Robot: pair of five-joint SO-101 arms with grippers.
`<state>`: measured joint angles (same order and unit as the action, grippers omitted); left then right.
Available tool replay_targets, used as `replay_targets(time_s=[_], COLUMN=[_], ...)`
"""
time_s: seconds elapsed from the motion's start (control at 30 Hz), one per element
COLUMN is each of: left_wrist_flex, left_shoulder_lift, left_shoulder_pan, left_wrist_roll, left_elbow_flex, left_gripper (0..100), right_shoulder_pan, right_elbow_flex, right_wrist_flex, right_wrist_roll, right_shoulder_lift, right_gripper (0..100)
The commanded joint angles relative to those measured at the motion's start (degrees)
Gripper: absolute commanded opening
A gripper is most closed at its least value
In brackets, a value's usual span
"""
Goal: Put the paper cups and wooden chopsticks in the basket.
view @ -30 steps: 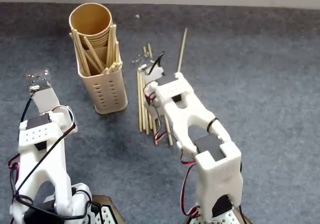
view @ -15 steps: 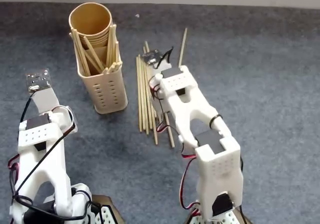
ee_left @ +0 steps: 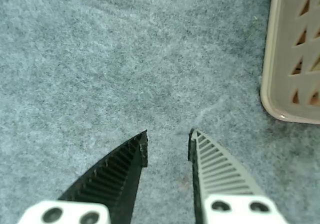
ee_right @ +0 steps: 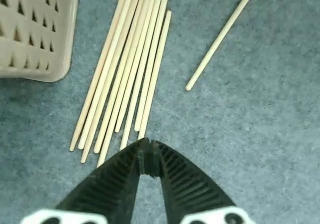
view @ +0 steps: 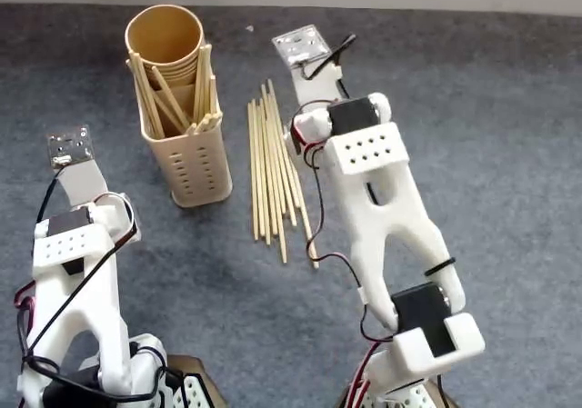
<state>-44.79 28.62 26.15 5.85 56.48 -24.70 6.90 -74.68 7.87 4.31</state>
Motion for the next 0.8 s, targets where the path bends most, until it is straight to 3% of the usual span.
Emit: replay_targets(time_s=[0.0, 0.13, 0.37, 0.63, 0.77], left_wrist_flex=[0.4, 0.4, 0.4, 0.4, 0.4], left_shoulder_lift=[0.4, 0.4, 0.4, 0.4, 0.4], left_shoulder_pan=[-0.9, -0.9, -1.1, -1.2, -1.2], left_wrist_roll=[-0.6, -0.6, -0.6, -0.6, -0.6], left_elbow_flex=[-0.3, -0.3, -0.3, -0.3, -0.3], left_gripper=[16, 16, 16, 16, 16], right_shoulder_pan=[-2.0, -3.1, -3.4, -6.2, -5.8], right_elbow_flex=[-0.4, -0.1, -0.5, -0.1, 2.5], right_wrist_flex=[4.2, 9.3, 17.4, 16.4, 9.1], right_wrist_roll=[1.5, 1.7, 1.4, 1.4, 1.4], right_shoulder_lift=[3.7, 9.9, 18.1, 26.6, 31.3], right_gripper=[15.1, 28.5, 28.5, 27.7, 22.1])
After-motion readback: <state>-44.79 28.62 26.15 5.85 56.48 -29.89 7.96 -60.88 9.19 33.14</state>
